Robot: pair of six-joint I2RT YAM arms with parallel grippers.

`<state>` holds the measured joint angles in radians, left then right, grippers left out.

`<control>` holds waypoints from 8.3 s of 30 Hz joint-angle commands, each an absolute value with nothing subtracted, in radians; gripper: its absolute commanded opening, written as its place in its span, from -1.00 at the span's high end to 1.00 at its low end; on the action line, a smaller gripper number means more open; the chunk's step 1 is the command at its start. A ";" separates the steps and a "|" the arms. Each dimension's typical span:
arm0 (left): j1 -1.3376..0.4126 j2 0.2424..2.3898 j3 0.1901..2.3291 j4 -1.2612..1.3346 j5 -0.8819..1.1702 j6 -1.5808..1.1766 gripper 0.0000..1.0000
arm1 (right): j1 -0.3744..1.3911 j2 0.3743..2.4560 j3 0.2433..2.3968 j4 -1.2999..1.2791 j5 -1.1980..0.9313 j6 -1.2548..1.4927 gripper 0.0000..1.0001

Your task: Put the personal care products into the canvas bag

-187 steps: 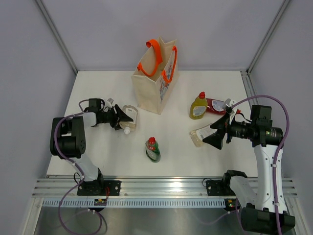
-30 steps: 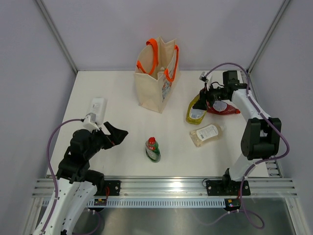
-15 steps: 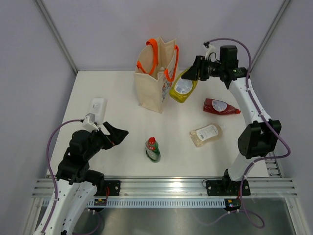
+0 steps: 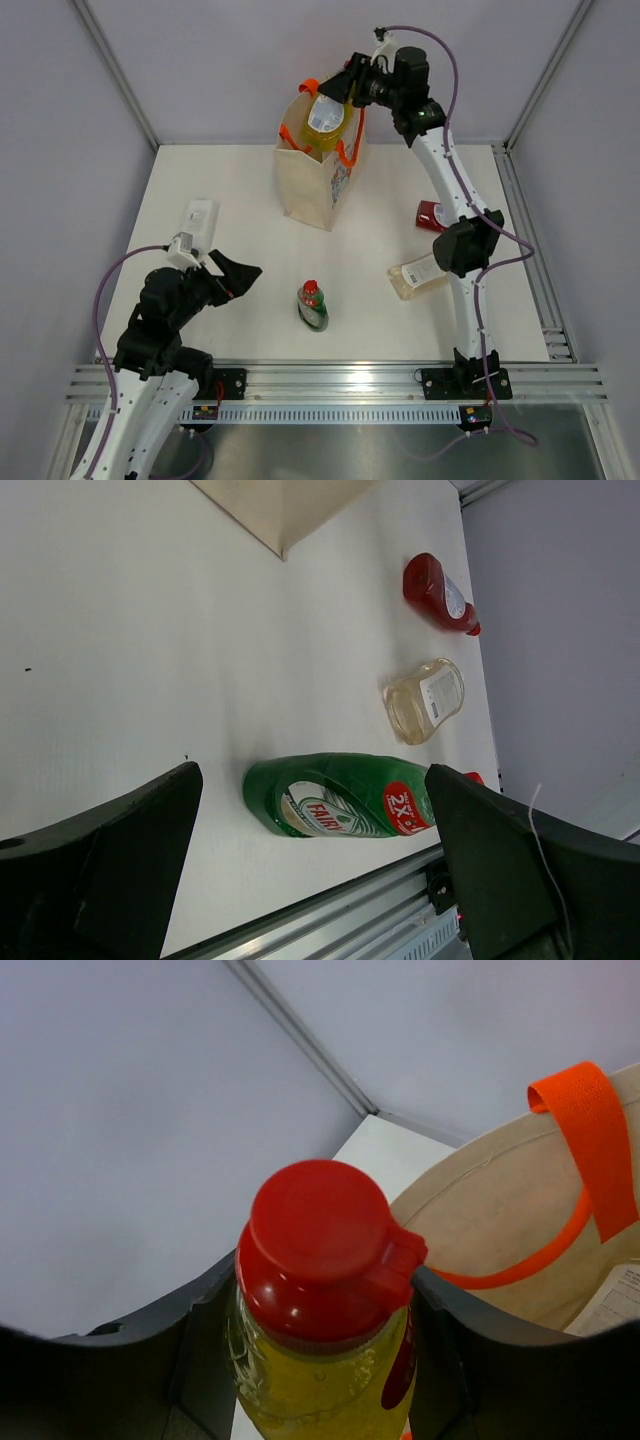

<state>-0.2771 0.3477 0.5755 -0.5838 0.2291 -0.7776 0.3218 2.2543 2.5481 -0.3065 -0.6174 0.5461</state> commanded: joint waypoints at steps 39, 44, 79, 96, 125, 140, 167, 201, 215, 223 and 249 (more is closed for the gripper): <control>-0.052 1.187 1.037 -0.698 -0.236 -0.255 -0.98 | 0.288 1.364 1.643 -0.741 -0.905 -0.365 -0.99; -0.005 1.386 1.135 -0.577 -0.207 -0.089 -0.98 | 0.233 1.104 1.197 -0.704 -0.974 -0.382 -0.99; 0.121 2.033 1.548 -0.739 0.190 -0.052 1.00 | 0.031 0.947 0.974 -0.649 -1.167 -0.344 -0.99; 0.058 1.430 0.959 0.077 0.896 -0.801 1.00 | -0.032 0.914 1.071 -0.888 -1.045 -0.466 -0.99; -0.290 2.045 2.338 -0.364 0.235 -0.621 0.96 | -0.098 0.815 0.963 -0.805 -1.103 -0.397 -0.99; -0.410 2.161 2.370 -0.426 0.098 -0.393 -0.67 | -0.118 0.798 0.959 -0.796 -1.074 -0.373 -0.99; -0.394 1.080 1.209 -0.423 0.140 -0.311 -0.98 | -0.123 1.346 1.356 -1.126 -0.506 -1.244 -0.99; -0.388 0.339 0.517 -0.528 0.183 -0.750 -0.98 | -0.092 2.270 1.942 -1.083 -0.227 -1.305 -0.99; -0.388 0.311 0.515 -0.522 0.196 -0.779 -0.98 | -0.037 2.246 1.838 -1.042 -0.203 -1.207 -0.56; -0.388 0.296 0.511 -0.520 0.224 -0.804 -0.98 | -0.005 2.097 1.593 -0.824 -0.192 -1.007 -0.09; -0.388 0.275 0.499 -0.497 0.261 -0.813 -0.98 | 0.192 1.592 0.962 -0.342 0.069 -0.557 0.59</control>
<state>-0.3908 0.2878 0.4980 -0.5472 0.2321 -0.8001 0.1726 1.6390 0.9932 -0.3130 0.0639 -0.6334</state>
